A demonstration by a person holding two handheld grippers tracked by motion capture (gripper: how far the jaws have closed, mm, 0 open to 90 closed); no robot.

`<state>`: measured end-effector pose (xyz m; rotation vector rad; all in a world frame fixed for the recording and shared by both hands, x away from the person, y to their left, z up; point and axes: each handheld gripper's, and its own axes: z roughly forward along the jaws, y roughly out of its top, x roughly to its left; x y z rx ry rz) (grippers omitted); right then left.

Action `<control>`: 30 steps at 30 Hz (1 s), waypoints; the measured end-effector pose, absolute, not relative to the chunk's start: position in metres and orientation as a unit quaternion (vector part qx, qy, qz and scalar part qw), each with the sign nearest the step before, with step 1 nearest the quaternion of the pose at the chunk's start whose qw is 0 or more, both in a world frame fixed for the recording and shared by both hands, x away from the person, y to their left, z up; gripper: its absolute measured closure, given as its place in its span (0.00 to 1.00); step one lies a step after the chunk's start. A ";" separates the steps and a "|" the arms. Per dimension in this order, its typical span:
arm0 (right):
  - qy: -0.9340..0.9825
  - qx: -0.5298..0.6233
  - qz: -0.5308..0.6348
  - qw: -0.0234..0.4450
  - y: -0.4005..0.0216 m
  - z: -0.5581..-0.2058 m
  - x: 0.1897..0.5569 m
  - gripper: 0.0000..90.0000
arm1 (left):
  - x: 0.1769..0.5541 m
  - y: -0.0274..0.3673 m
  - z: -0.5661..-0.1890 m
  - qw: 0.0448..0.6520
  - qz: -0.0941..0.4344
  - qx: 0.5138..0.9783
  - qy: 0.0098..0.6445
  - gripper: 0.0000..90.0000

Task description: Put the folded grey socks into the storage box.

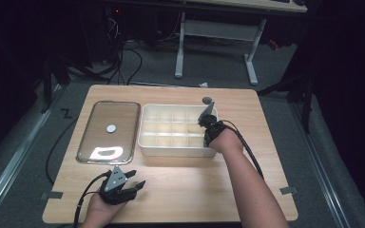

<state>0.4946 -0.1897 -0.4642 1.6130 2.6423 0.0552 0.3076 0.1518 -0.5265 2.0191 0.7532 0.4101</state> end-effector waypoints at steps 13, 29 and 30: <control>0.842 0.535 0.060 0.039 -0.203 -0.437 0.482 0.76 | 0.309 0.150 -0.527 0.453 0.168 0.821 0.304 0.52; 0.831 0.521 0.172 0.092 -0.215 -0.413 0.449 0.49 | 0.308 0.149 -0.528 0.449 0.169 0.824 0.302 0.51; 0.831 0.519 0.179 0.095 -0.216 -0.413 0.446 0.47 | 0.308 0.149 -0.528 0.448 0.169 0.824 0.302 0.52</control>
